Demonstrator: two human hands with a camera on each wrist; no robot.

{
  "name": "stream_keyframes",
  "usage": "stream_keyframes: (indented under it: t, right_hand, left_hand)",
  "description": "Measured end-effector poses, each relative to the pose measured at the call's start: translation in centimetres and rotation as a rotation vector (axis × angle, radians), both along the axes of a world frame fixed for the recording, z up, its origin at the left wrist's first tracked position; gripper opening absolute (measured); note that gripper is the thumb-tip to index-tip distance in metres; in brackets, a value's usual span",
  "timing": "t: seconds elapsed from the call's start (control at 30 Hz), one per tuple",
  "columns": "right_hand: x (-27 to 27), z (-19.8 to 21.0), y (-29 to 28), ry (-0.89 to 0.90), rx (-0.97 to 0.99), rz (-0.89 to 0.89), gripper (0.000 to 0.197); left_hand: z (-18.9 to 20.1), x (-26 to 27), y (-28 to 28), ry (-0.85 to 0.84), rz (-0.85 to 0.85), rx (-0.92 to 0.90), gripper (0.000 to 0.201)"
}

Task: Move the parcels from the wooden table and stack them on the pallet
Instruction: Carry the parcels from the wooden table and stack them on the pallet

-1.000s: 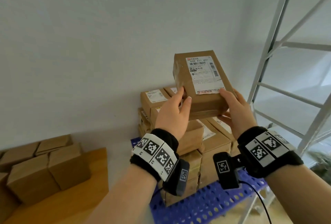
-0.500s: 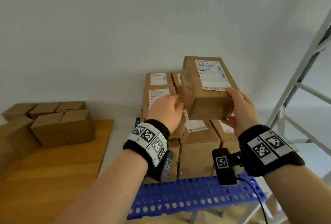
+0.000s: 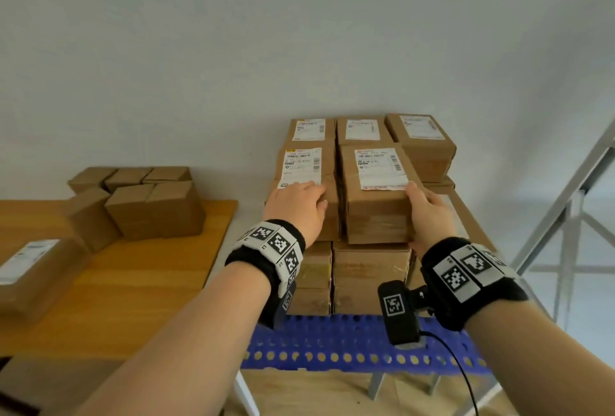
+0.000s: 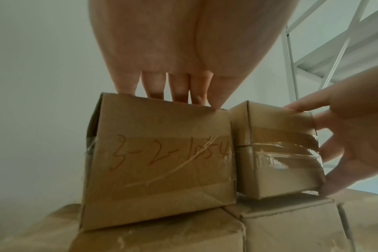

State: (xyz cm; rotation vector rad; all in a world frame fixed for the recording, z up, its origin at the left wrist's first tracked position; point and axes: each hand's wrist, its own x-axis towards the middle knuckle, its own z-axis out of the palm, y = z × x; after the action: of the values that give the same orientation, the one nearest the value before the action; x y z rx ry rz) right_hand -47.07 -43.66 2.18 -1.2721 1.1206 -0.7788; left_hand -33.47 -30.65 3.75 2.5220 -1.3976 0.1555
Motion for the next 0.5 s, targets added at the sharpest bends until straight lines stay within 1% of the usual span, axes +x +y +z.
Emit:
stream_keyframes:
  t: [0.13, 0.27, 0.37, 0.5]
  right_hand:
    - [0.3, -0.1, -0.3, 0.076, 0.004, 0.012, 0.054]
    - [0.8, -0.2, -0.3, 0.142, -0.051, 0.008, 0.058]
    - [1.1, -0.1, -0.3, 0.173, -0.077, 0.007, 0.057]
    - [1.2, -0.1, -0.3, 0.203, -0.074, 0.017, 0.062]
  left_hand:
    - [-0.2, 0.1, 0.0, -0.010, -0.007, 0.000, 0.035]
    - [-0.4, 0.3, 0.0, -0.024, -0.018, -0.010, 0.035]
    - [-0.5, 0.4, 0.0, -0.038, -0.021, -0.020, 0.034]
    - [-0.9, 0.5, -0.2, -0.050, -0.027, -0.033, 0.032]
